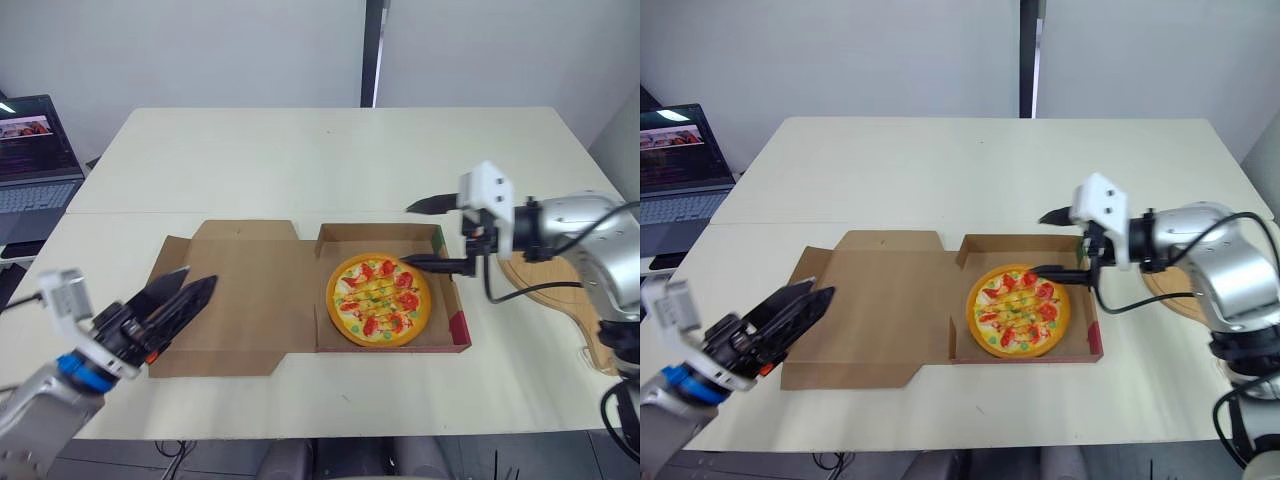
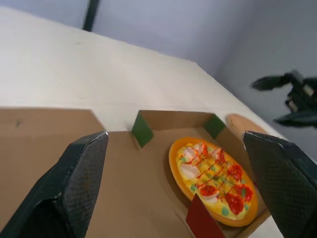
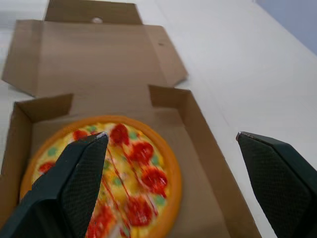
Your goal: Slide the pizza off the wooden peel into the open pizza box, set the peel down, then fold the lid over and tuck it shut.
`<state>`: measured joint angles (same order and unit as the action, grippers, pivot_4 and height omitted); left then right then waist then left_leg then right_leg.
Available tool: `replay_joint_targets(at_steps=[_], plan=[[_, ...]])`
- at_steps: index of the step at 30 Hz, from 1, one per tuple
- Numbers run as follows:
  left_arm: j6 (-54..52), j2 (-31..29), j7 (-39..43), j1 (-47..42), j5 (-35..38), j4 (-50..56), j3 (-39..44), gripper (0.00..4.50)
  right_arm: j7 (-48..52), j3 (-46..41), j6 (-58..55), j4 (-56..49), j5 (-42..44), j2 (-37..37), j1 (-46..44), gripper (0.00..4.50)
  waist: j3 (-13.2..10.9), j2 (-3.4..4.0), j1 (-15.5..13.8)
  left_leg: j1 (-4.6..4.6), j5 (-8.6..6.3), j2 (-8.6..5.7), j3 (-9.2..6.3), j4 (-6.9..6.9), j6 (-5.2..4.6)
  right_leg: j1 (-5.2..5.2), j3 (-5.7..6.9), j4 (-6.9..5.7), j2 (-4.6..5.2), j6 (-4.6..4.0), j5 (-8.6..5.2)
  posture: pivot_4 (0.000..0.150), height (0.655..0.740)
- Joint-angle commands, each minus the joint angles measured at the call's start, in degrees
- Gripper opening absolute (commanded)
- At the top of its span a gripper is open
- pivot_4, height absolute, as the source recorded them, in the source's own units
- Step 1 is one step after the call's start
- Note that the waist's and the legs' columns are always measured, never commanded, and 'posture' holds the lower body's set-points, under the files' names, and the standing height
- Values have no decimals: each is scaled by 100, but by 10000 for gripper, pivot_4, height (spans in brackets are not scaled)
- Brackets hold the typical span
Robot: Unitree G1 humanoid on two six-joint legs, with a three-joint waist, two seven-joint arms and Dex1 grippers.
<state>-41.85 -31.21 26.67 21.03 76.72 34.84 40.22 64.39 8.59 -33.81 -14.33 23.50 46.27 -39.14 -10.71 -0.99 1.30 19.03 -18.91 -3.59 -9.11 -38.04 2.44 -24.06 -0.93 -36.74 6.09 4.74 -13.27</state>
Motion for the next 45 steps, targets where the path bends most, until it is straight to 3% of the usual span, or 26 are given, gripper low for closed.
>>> replay_joint_targets(at_steps=[1, 5, 12, 24, 35, 40, 45], plan=[[217, 568, -788, 881, 1072, 240, 363, 45000, 293, 229, 90, -93, 5, -120, -303, 44573, 0, -1, -27, 2, -1, 1, -3, 0, 1, -1, 2, 1, 0, 0, 0, 1500, 7400], [480, 1304, -1367, 1977, 2010, 375, 327, 45000, 433, 310, 57, -136, 93, -229, -399, 44573, 0, -3, -98, 4, -8, 3, 2, -2, 1, -3, -1, 6, 0, -2, -1, 1500, 7400], [860, 2221, -1988, 2828, 2496, 252, -172, 45000, 557, 361, 63, -62, 87, -357, -479, 44573, 0, -7, -142, 3, -20, 11, 13, -5, -22, 2, 0, 9, -10, -6, -5, 1500, 7400], [1343, 2354, -3455, 2187, 2439, 189, -1269, 45000, 635, 417, 80, -14, 4, -423, -610, 44573, 2, -5, -139, -1, -20, 11, 17, -4, -8, -1, -2, 13, -48, -25, 4, 1500, 7400], [1719, 2447, -3720, 1686, 2362, 29, -1548, 45000, 685, 417, 74, 24, -40, -408, -651, 44573, 2, -5, -157, -2, -14, 14, 20, -4, 3, 0, -2, 14, -56, -30, 7, 1500, 7400], [1829, 2464, -3816, 1614, 2393, 44, -1605, 34193, 705, 415, 59, 11, -37, -386, -663, 45000, 1, -5, -162, -1, -14, 15, 20, -4, 4, -1, -3, 18, -58, -30, 7, 1500, 7400], [1864, 2495, -3824, 1621, 2339, -15, -1661, 18619, 706, 405, 39, 12, -38, -367, -670, 45000, 1, -5, -167, 1, -14, 17, 20, -2, 9, -1, -3, 28, -60, -30, 8, 1500, 7400]])
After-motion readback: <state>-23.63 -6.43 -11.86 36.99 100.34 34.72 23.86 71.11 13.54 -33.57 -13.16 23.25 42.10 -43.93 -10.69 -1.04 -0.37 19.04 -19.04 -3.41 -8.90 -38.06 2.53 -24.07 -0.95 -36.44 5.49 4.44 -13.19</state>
